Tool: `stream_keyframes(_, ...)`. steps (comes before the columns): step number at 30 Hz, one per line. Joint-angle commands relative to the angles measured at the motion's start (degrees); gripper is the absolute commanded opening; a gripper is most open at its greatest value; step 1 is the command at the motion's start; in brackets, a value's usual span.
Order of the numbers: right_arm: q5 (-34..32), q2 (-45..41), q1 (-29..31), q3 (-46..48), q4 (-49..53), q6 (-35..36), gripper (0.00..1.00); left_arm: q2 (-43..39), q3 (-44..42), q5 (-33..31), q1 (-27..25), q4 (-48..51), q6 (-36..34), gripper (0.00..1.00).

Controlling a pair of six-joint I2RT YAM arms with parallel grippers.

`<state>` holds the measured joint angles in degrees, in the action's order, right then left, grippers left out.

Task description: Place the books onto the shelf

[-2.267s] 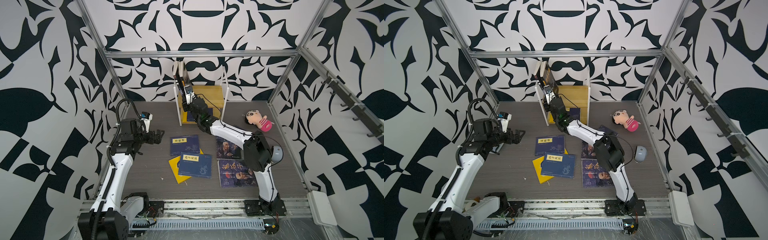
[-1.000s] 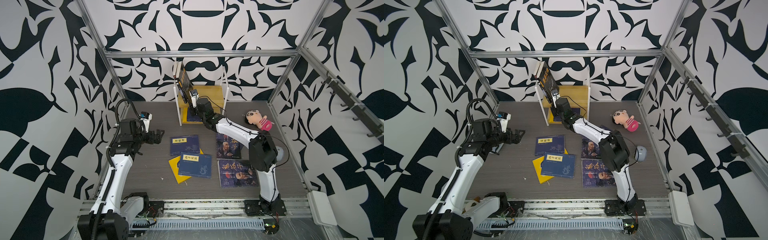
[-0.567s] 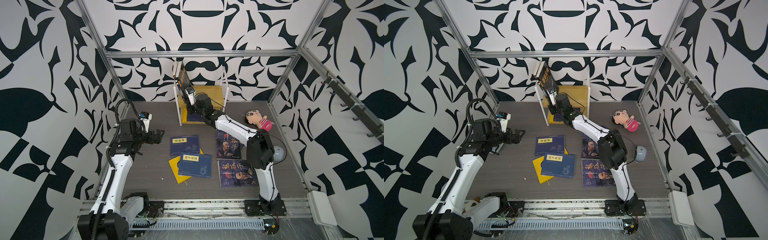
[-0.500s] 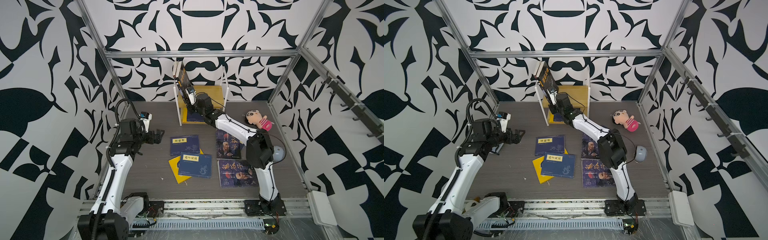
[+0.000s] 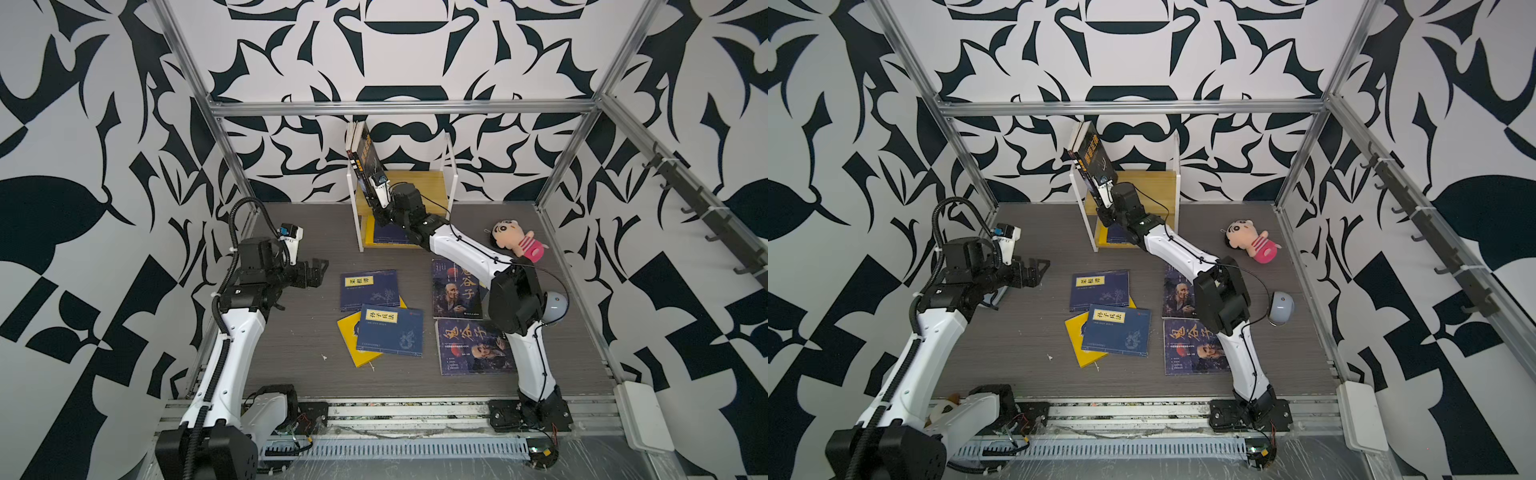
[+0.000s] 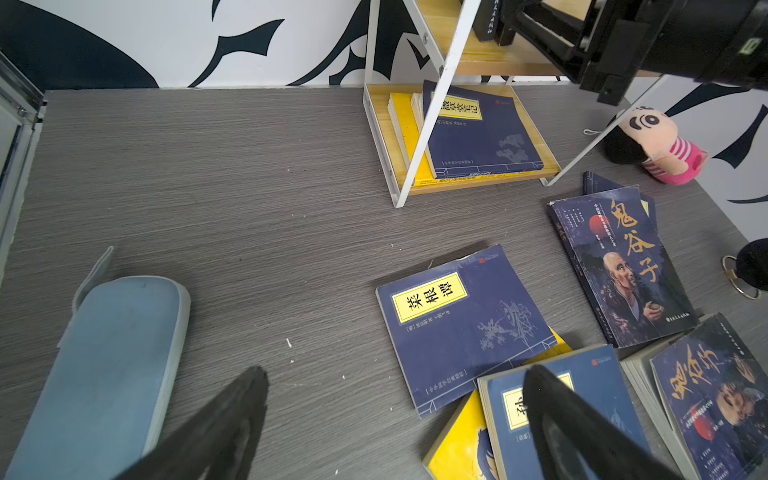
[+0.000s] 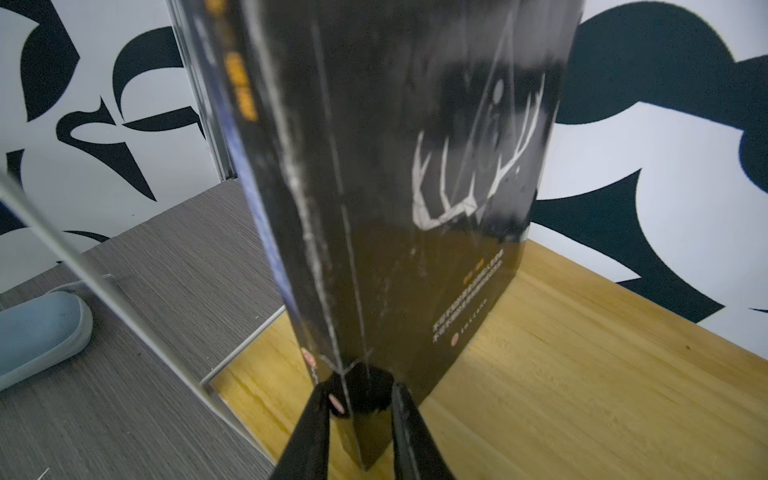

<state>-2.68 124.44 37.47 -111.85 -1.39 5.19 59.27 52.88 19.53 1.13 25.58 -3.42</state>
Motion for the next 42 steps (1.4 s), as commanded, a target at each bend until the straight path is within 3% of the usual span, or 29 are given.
stream_keyframes(1,0.5,-0.7,0.0,-3.3,-0.7,0.8,0.25,-0.7,-0.3,1.1,0.2,0.3,0.2,1.00)
stream_keyframes(5,0.2,-3.9,0.0,-0.3,0.3,0.2,0.29,-0.7,-0.3,1.2,0.3,0.3,0.2,1.00)
stream_keyframes(14,-2.4,-21.3,0.0,21.7,-2.7,-6.8,0.41,0.1,0.6,3.8,-0.3,1.6,0.6,0.99)
stream_keyframes(21,-2.7,-37.0,0.2,41.1,-2.6,-19.3,0.52,1.9,2.3,9.2,-0.8,4.0,2.4,1.00)
stream_keyframes(28,-3.5,-49.2,2.6,55.4,3.1,-30.4,0.62,5.2,7.5,10.0,-4.1,11.9,0.6,1.00)
stream_keyframes(35,-5.6,-55.3,7.5,65.5,6.9,-39.3,0.64,8.2,6.3,14.7,-7.1,15.5,6.6,1.00)
stream_keyframes(42,-2.4,-57.7,10.0,71.2,11.7,-50.9,0.63,12.3,3.1,15.9,-14.0,15.7,8.4,0.97)
